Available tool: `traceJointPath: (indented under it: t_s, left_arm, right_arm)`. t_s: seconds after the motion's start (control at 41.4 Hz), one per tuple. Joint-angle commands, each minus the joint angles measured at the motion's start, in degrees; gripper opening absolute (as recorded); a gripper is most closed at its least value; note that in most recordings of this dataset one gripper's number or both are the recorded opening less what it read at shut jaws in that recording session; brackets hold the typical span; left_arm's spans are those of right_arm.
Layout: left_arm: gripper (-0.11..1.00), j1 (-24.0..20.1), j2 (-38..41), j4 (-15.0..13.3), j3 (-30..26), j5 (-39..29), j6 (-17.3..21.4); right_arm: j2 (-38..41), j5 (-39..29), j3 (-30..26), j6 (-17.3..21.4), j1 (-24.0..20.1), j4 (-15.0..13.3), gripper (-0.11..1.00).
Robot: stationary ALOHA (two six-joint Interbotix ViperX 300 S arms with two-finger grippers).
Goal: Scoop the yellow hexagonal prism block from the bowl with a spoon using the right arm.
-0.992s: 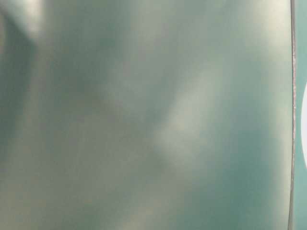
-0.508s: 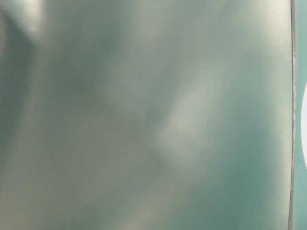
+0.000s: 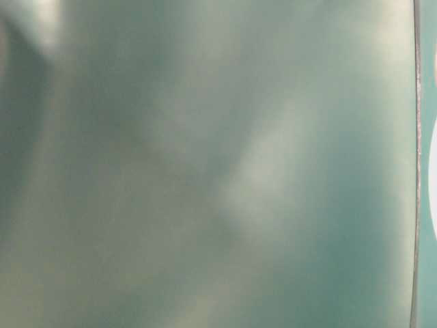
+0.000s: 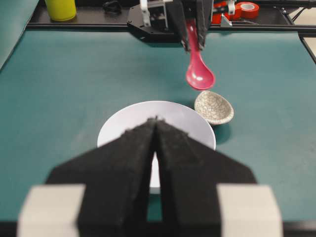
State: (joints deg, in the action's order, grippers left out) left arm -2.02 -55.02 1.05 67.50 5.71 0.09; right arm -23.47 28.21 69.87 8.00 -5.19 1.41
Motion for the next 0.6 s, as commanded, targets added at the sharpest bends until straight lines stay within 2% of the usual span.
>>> traceJointPath:
  t_s: [0.0,0.145,0.266,0.58]
  left_arm:
    - [0.01,-0.1,0.7,0.1,-1.1,1.3,0.0]
    - [0.01,-0.2,1.4,0.1,-1.0,2.6,0.0]
    - [0.01,-0.2,2.2,0.1,-1.0,3.3,0.2]
    - [0.01,-0.1,3.8,0.1,-0.9,4.6,0.4]
  right_arm:
    - [-2.9,-9.1,-4.6,-0.1,1.4,0.1,0.24]
    - [-3.6,-23.7,-12.0,-0.1,4.0,-0.1,0.24]
    - [-2.8,-32.8,-16.9,0.4,6.2,0.0,0.24]
    - [2.0,-47.1,-26.3,1.1,9.2,0.2,0.24]
